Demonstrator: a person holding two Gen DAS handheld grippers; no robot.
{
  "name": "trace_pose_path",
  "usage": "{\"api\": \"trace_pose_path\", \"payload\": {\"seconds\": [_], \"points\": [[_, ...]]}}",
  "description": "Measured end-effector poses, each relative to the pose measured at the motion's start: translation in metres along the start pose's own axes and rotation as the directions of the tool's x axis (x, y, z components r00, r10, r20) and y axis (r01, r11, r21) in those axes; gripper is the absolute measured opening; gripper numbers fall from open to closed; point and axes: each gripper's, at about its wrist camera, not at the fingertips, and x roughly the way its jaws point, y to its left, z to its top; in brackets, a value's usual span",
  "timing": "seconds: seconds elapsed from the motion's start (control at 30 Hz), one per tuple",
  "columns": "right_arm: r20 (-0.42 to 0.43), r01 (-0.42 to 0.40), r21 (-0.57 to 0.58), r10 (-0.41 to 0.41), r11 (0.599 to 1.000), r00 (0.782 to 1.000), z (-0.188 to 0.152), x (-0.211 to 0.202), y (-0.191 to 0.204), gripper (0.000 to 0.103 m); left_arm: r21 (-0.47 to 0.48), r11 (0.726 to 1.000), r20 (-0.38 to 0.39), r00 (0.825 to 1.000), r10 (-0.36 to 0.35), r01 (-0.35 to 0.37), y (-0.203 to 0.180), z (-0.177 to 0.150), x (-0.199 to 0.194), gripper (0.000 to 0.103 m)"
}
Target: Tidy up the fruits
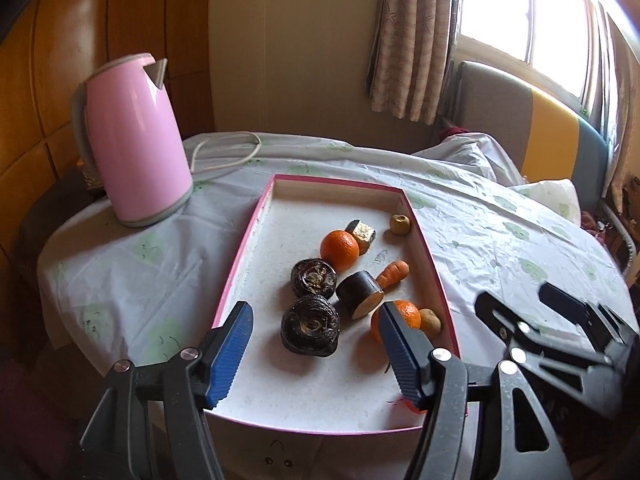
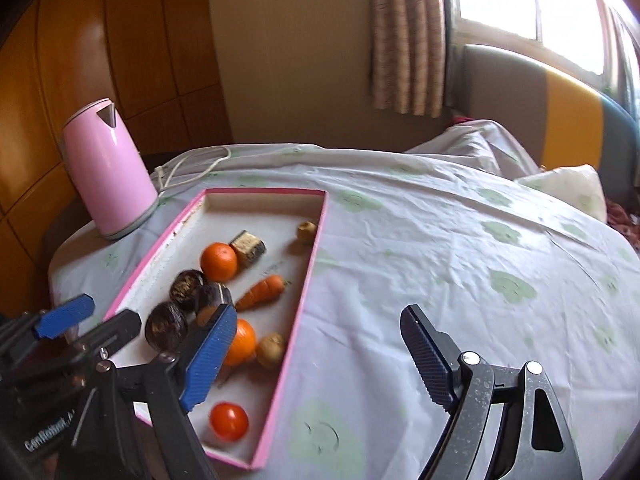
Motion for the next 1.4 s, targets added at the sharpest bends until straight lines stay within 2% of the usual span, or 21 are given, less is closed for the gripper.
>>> {"api": "trace_pose_path", "payload": {"seconds": [0.23,0.43,1.07,1.33,1.37,1.4], "points": [[0.026,0.037,0.018,-0.038,0.999,0.999,-0.014,-0.016,-0.007,0.085,-0.009,0.999,0.044,0.998,0.052,-0.051,-0.005,-0.002,-0.012,0.066],[0.046,0.023,0.018,-0.023,1.0,0.999,-0.014,-0.025,-0.005,0.086,-0.023,0.999,0.082,0.995,0.048,-0.046,-0.004,-0.001,-0.022,0.066],[0.057,0.023,-0.02,-0.022,1.0,0.998,-0.016,-0.028,0.009,0.088,-0.048,0.998,0.081,0.996,0.035,-0.032,0.004,-0.002,-0.027,0.066],[0.05,0.024,-0.024,-0.023,0.999,0.998,-0.018,-0.026,0.011,0.088,-0.027,0.999,0.073,0.997,0.031,-0.029,0.003,-0.002,-0.026,0.066],[0.051,0.024,-0.023,-0.023,0.999,0.998,-0.018,-0.026,0.01,0.088,-0.023,0.999,0.074,0.997,0.029,-0.028,0.003,-0.002,-0.026,0.066],[0.049,0.023,-0.023,-0.022,0.999,0.999,-0.018,-0.026,0.01,0.088,-0.02,0.999,0.083,0.996,0.027,-0.025,0.003,-0.002,-0.027,0.059]]}}
